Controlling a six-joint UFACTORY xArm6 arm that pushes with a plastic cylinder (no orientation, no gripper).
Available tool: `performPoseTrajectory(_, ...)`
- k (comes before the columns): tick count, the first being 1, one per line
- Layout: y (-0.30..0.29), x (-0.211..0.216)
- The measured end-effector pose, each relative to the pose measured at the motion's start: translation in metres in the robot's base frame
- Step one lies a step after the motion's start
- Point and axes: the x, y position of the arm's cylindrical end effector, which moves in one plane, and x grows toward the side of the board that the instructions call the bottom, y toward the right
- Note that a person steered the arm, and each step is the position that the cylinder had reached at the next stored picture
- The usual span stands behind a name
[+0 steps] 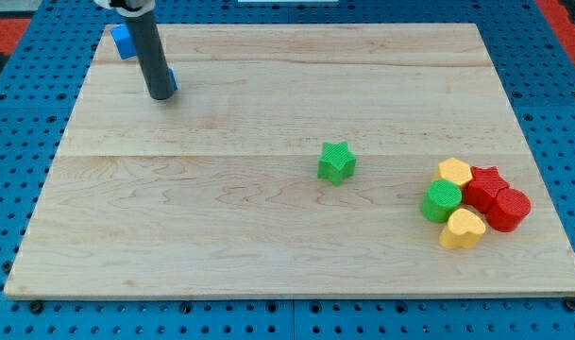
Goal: Move the blue triangle closer to the blue cube
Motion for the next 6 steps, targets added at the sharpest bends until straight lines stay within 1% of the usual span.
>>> performPoseTrajectory(1, -0.028, 0.000)
performPoseTrajectory(2, -0.043, 0.000)
performPoseTrajectory(3, -0.040, -0.008)
performPoseTrajectory(4, -0.002, -0.016)
performPoseTrajectory(5, 0.015, -0.010)
performPoseTrajectory(6, 0.129, 0.010)
